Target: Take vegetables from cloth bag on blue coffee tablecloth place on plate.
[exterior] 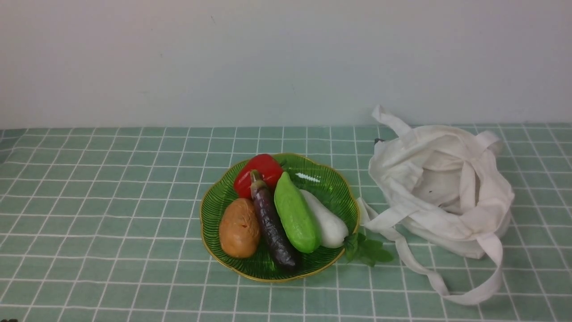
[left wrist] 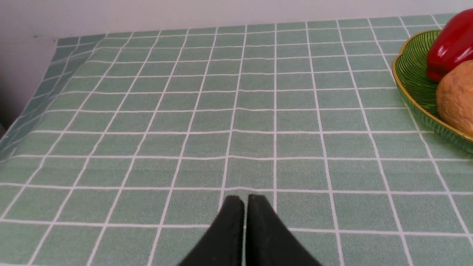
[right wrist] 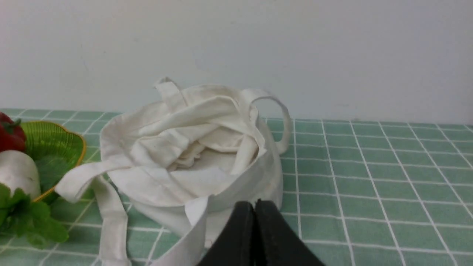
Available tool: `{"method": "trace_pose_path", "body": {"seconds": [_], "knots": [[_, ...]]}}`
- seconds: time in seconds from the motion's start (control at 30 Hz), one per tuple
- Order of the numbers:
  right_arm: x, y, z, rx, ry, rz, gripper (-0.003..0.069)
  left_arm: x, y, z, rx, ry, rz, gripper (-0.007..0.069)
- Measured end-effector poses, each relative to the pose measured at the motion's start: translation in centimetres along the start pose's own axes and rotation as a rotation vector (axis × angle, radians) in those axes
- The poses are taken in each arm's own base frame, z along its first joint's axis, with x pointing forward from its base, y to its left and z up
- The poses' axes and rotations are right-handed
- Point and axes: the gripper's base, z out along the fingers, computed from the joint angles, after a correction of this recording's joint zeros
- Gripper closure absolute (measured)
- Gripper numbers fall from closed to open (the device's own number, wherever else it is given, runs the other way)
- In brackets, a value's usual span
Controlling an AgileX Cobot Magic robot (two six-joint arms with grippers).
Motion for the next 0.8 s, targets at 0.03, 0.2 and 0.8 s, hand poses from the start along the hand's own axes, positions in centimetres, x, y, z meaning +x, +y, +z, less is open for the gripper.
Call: {"method": "trace_pose_path", "body": {"seconds": [0.03, 0.2, 0.8], "knots": [[0.18, 0.00, 0.00, 0.001, 0.020, 0.000, 0.0674, 0.00, 0.00, 0.00, 0.000, 0.000, 0.000, 0.0632], [0.55, -0.01, -0.04, 0.001, 0.066, 0.000, 0.0674, 0.00, 0.00, 0.00, 0.000, 0.000, 0.000, 0.0632], [0.53, -0.01, -0.04, 0.001, 0.067, 0.000, 0.0674, 0.00, 0.00, 0.00, 0.000, 0.000, 0.000, 0.0632]]}}
